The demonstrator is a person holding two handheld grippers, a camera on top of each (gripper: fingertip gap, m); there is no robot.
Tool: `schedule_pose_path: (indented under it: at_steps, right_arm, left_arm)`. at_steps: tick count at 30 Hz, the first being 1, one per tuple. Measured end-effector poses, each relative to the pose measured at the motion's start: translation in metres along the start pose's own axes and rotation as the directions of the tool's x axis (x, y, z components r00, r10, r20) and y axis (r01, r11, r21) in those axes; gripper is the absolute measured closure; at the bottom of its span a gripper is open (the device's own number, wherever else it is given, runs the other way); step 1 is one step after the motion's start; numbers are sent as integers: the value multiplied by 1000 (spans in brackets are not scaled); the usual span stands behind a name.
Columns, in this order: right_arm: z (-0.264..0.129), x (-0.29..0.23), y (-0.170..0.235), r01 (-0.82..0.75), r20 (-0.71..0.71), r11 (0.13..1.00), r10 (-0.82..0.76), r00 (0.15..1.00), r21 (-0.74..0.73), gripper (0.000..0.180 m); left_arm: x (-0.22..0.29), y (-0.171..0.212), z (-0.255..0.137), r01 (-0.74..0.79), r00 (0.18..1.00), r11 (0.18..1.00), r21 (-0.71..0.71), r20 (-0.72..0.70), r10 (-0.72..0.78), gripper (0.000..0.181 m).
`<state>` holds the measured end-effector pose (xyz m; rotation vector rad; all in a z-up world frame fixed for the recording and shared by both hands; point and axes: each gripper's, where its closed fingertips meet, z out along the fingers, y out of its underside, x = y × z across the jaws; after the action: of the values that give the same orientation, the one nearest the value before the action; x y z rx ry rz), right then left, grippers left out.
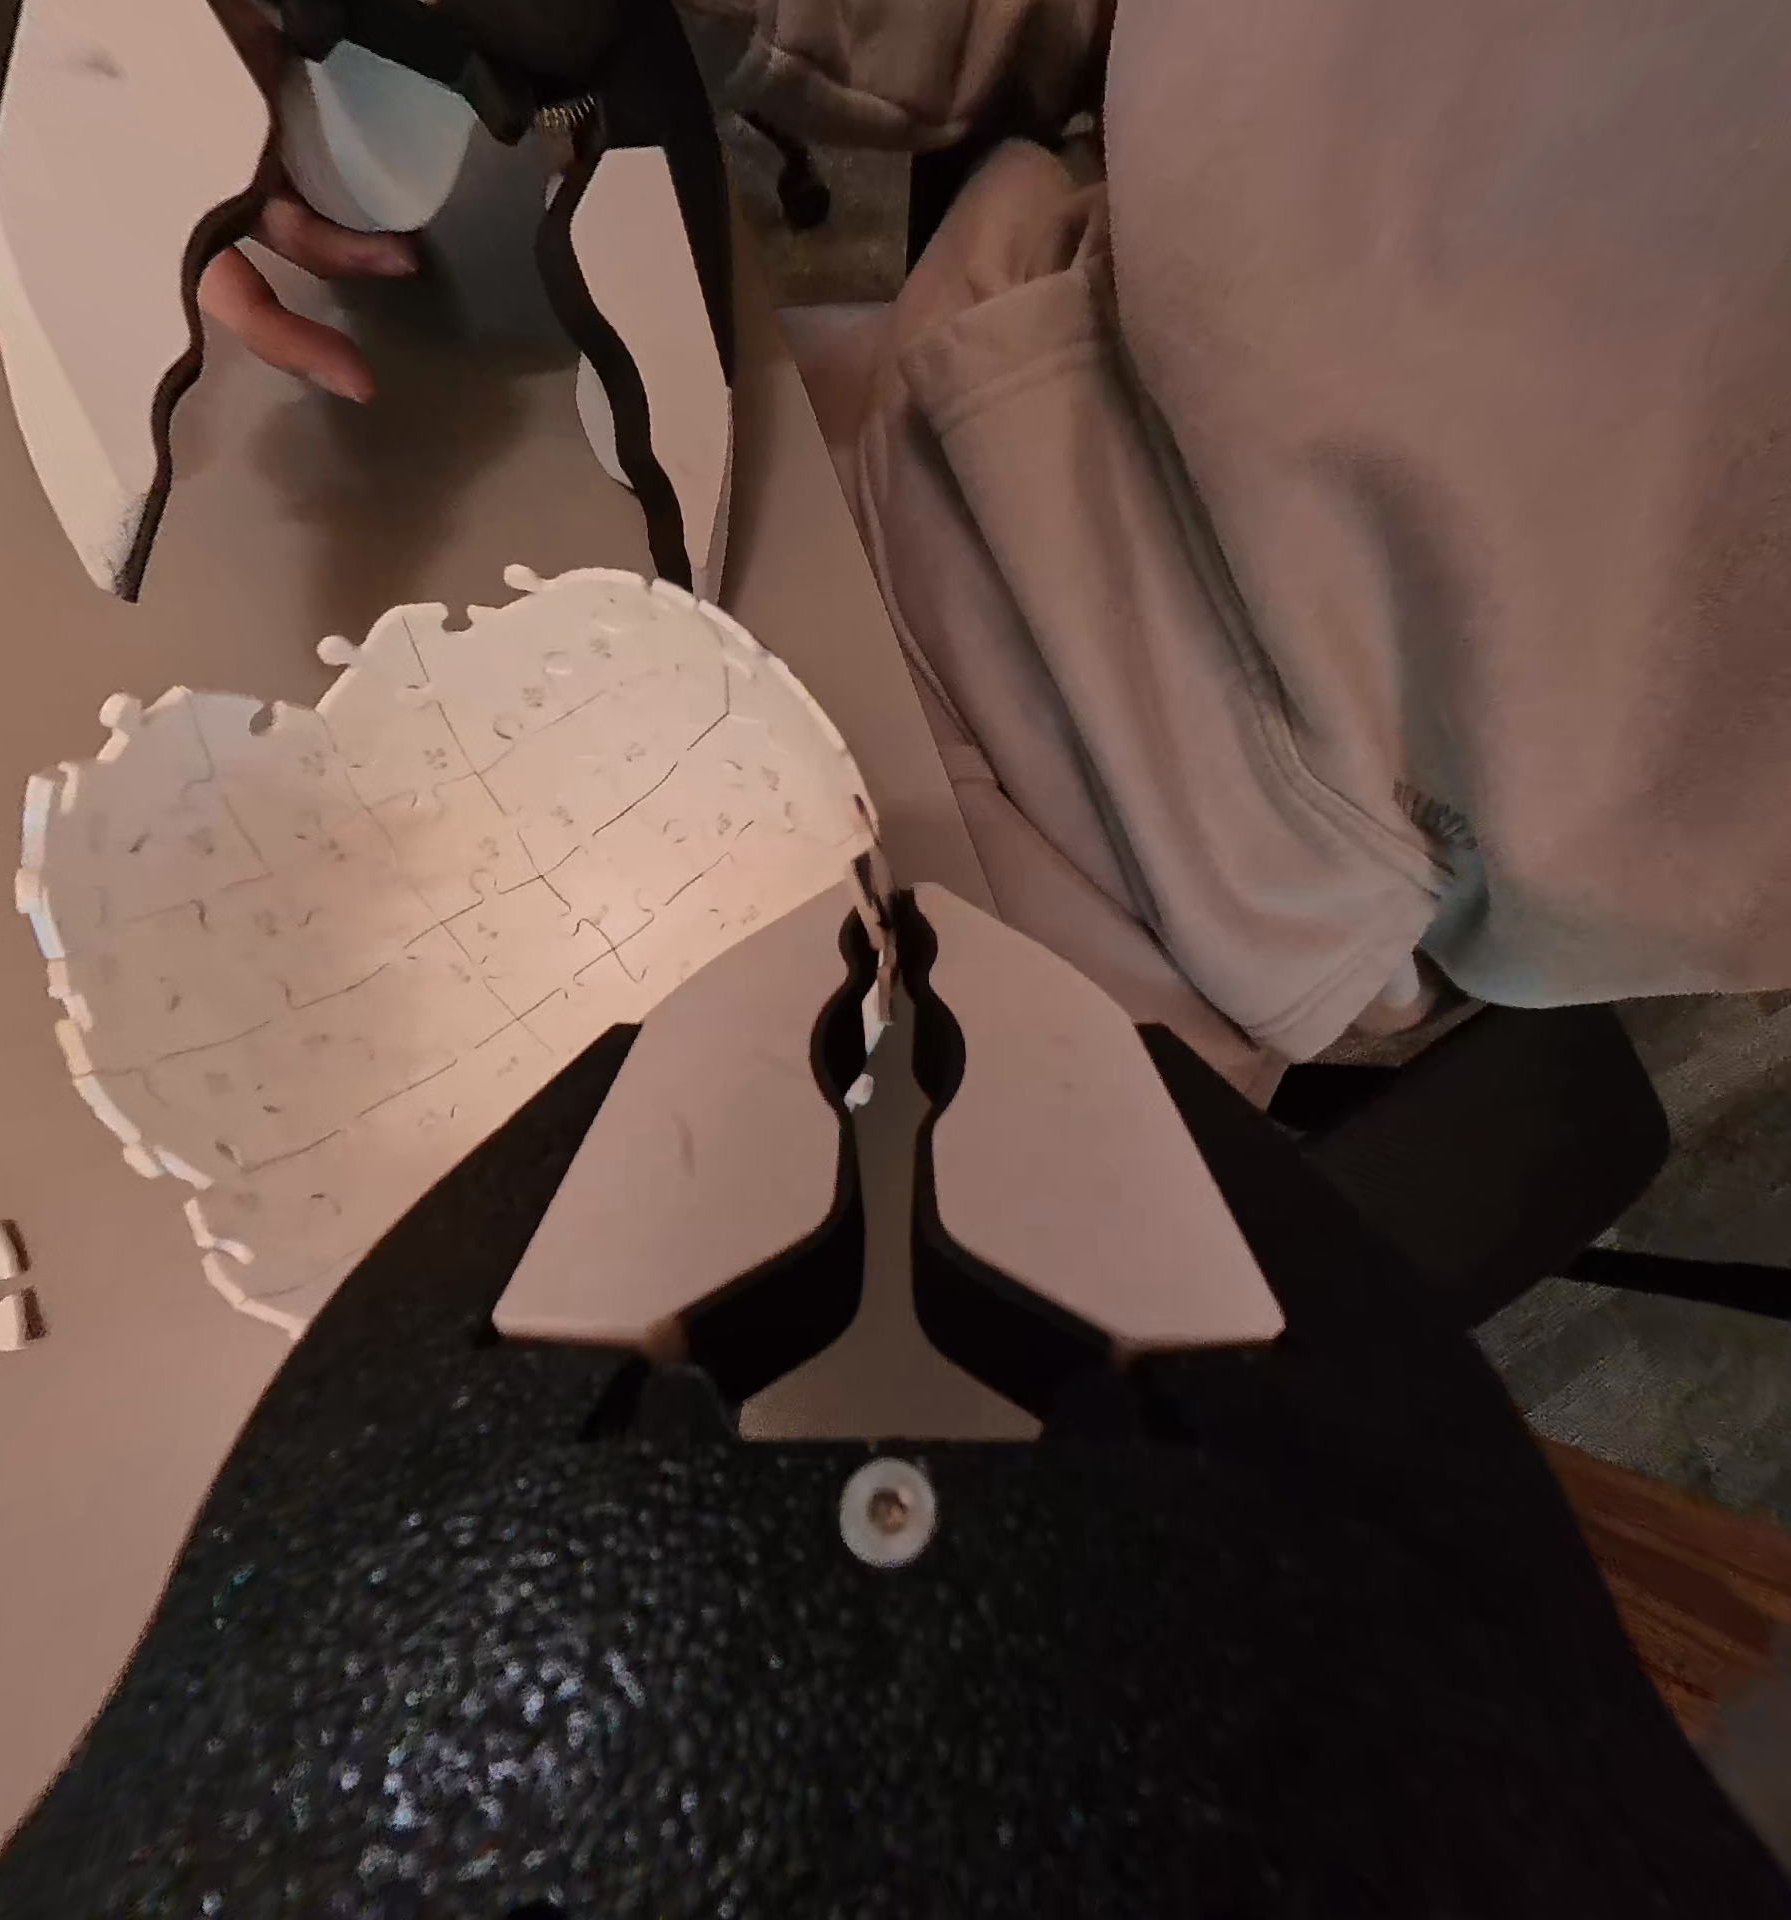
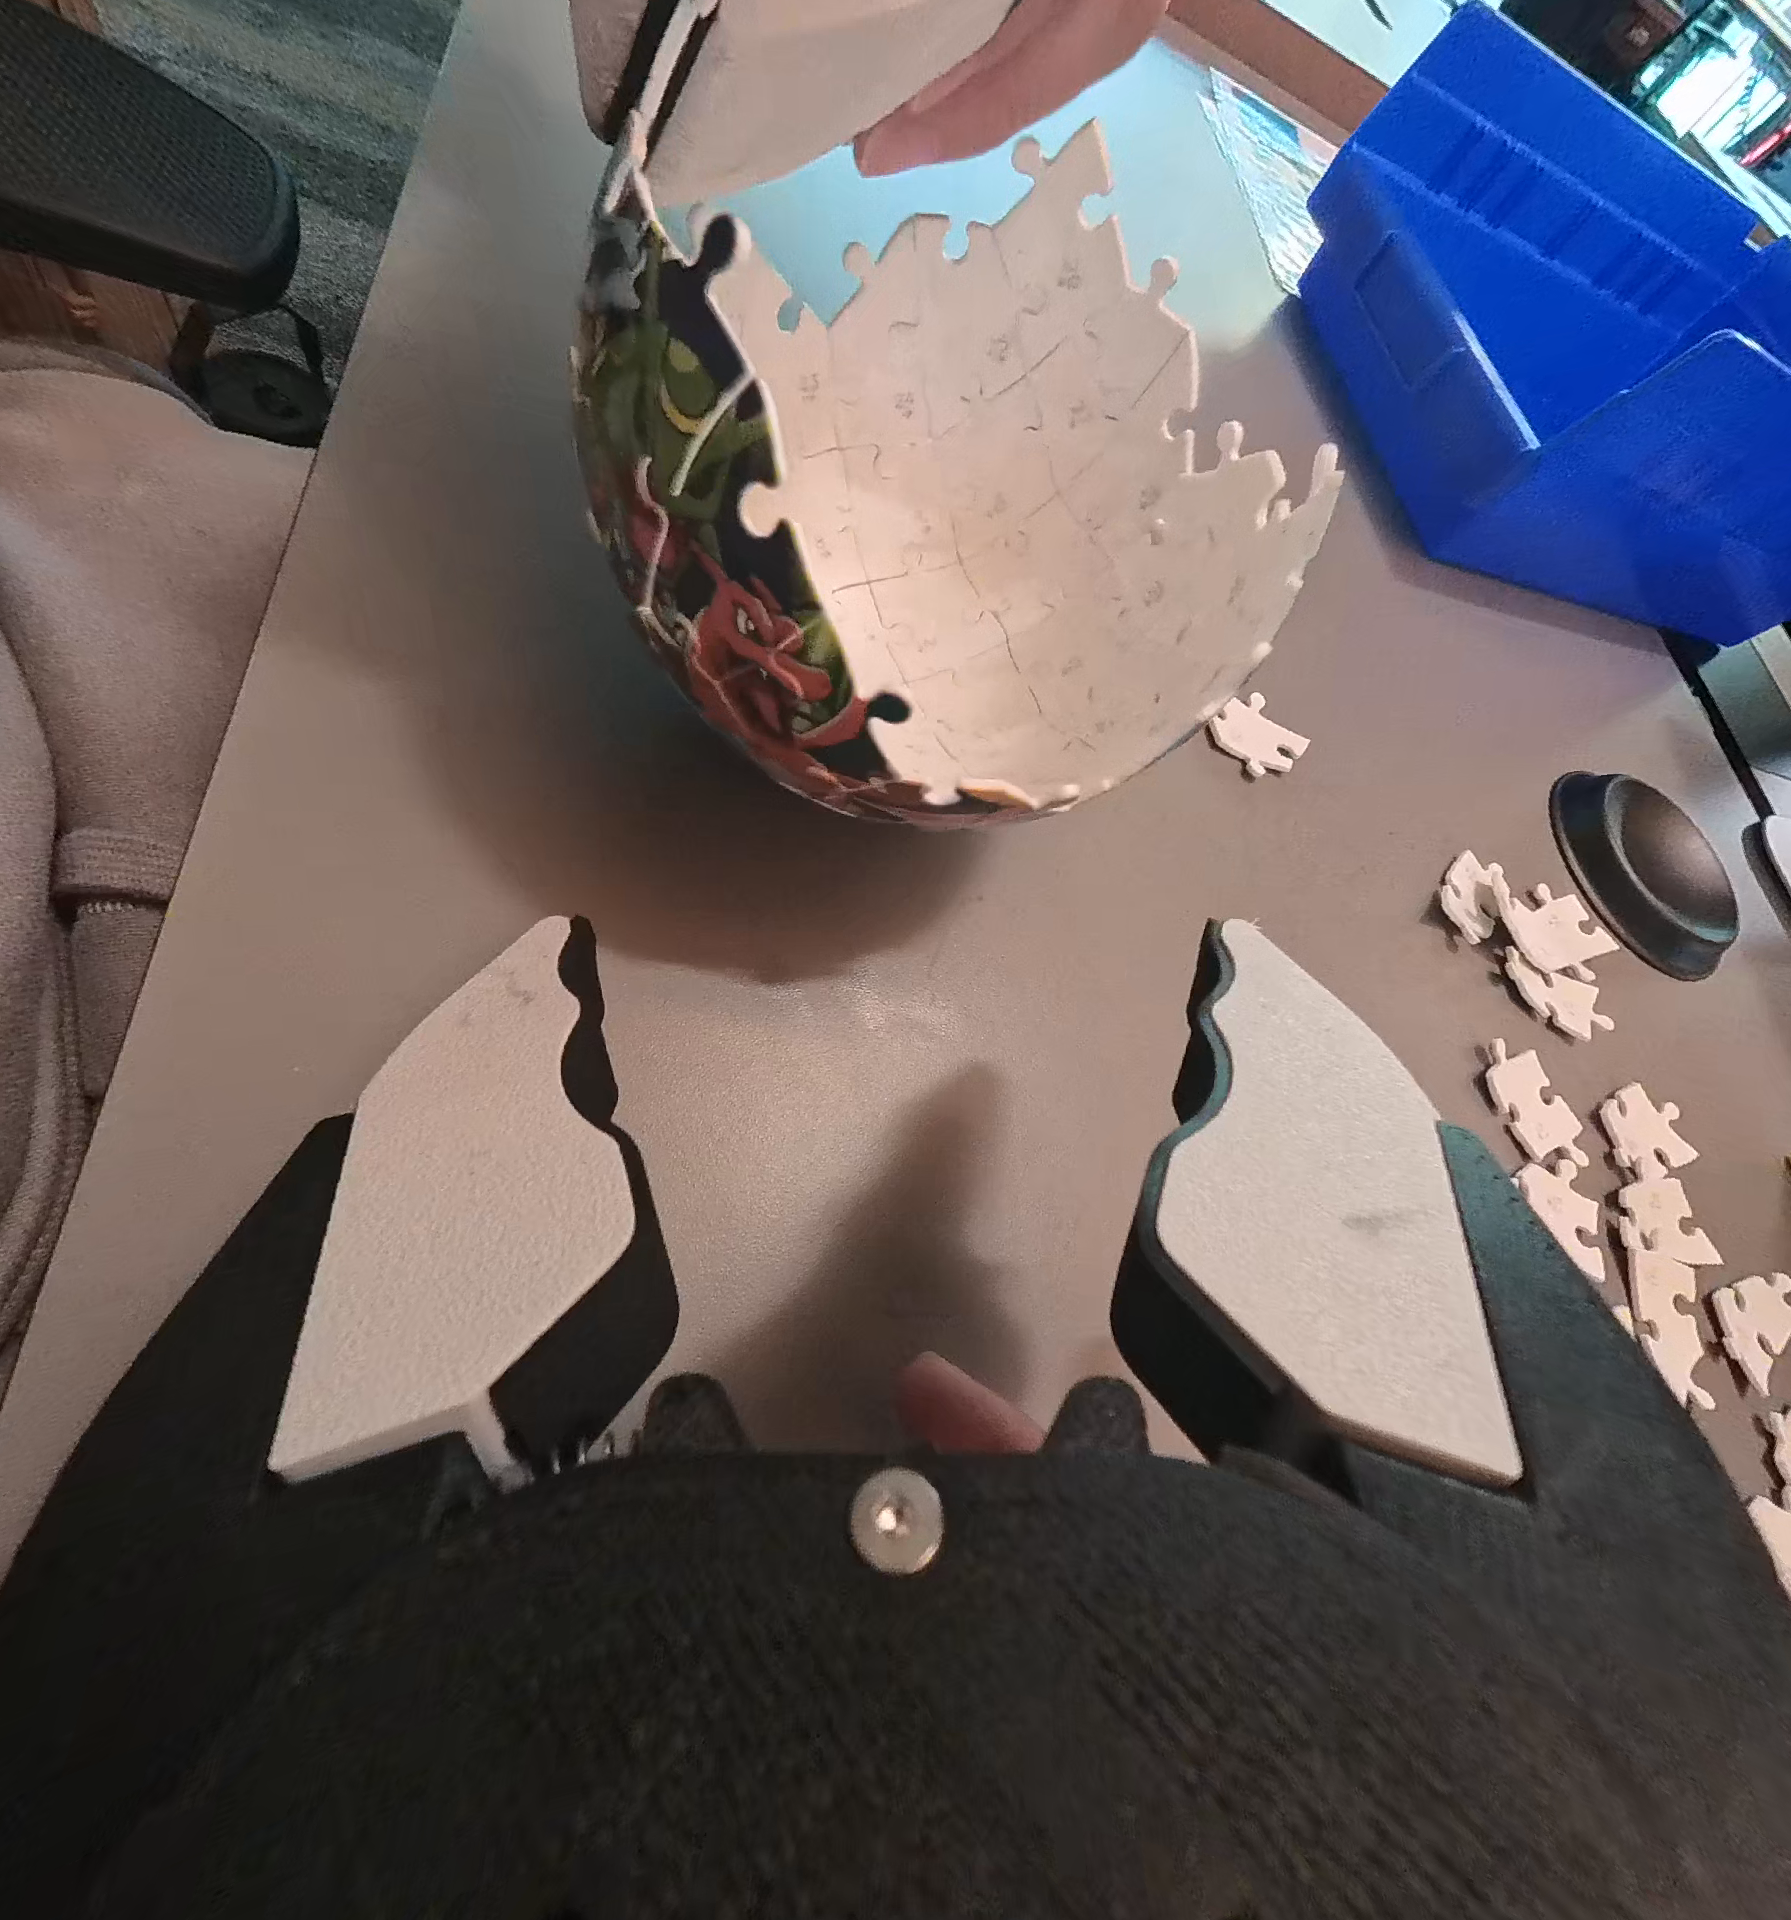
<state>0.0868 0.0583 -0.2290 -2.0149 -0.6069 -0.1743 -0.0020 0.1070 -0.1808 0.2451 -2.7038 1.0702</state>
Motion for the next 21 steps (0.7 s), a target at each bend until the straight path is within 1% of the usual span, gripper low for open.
schedule_pose_path:
  at_steps: [5,8,14,21]
  right_arm:
    - [0,0,0,0,0,1000,0,1000,0,73]
    - [0,0,0,1,0,1000,-1,1000,0,73]
    - [0,0,0,1,1,1000,-1,1000,0,73]
    - [0,0,-1,3,-3,1000,-3,1000,2,73]
  left_arm:
    - [-3,-4,-1,48,999,997,66,-21,-47,178]
    - [-6,-4,0,72,997,995,74,-27,-71,179]
    - [-7,-5,1,70,997,995,76,-23,-69,179]
    - [-10,-8,-1,58,998,992,114,-9,-57,178]
